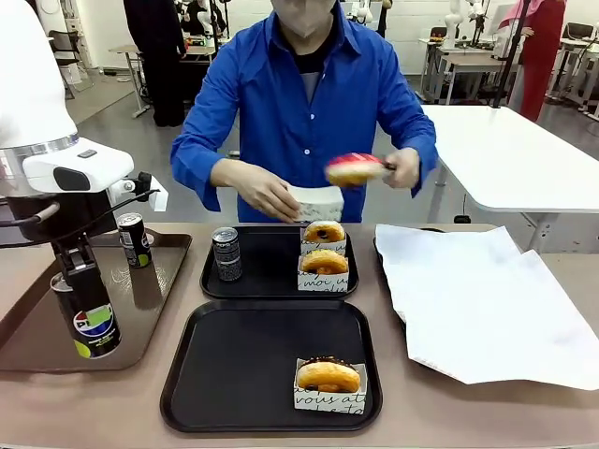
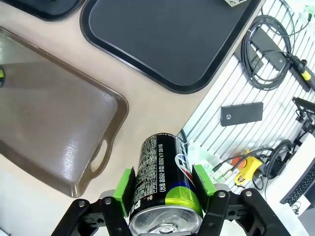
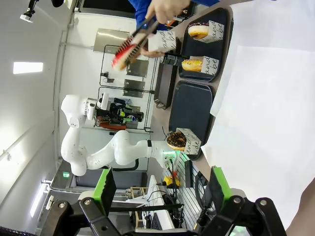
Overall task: Set up donuts and drinks on trays.
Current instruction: Pick up one Pepsi coke from the Handle tray and place it on the Flat Tray without a Pepsi coke.
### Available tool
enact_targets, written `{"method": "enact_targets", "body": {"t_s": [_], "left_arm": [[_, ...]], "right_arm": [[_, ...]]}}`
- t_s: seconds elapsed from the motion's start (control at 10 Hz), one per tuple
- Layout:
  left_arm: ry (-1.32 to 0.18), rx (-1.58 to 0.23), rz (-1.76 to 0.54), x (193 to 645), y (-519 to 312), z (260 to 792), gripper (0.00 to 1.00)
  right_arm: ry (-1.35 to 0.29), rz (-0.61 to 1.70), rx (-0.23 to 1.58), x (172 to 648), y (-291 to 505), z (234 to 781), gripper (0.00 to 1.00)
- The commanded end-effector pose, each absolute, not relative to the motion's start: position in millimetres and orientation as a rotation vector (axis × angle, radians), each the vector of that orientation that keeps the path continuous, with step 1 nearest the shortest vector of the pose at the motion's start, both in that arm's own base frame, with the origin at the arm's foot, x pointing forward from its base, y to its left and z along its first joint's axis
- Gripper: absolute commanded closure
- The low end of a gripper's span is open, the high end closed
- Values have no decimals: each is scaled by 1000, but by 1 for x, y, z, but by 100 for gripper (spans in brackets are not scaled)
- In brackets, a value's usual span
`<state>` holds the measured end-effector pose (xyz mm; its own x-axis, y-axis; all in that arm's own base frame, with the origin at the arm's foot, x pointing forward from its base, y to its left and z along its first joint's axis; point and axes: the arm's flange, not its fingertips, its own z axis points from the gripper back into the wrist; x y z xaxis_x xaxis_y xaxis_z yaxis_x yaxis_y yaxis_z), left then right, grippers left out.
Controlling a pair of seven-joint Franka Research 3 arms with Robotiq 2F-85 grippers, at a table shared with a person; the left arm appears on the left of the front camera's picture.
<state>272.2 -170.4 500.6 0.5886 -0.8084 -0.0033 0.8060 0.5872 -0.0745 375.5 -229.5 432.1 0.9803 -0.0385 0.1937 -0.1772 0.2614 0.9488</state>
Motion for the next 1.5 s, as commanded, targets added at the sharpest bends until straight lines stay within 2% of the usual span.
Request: {"method": "enact_targets", "body": {"t_s": [0.0,0.3,0.4,0.7,1.2,1.3,1.4], "left_arm": [[38,-62,-945,269,-171,505,41],[39,-67,-941,272,-170,501,41],[49,-73,-1006,273,-172,498,41],[1,-57,-1039,286,-192,500,41],[3,-65,-1133,325,-251,461,41],[30,-64,-1150,328,-258,455,41],[127,-36,-1143,304,-243,474,41]], "right_arm": [[-193,96,1304,375,-229,433,0],[-193,96,1304,375,-229,433,0],[-193,96,1304,375,-229,433,0],[-193,96,1304,375,-229,433,0],[-193,96,1304,375,-229,433,0],[-193,96,1304,375,-229,433,0],[-193,96,1304,375,-229,433,0]]}}
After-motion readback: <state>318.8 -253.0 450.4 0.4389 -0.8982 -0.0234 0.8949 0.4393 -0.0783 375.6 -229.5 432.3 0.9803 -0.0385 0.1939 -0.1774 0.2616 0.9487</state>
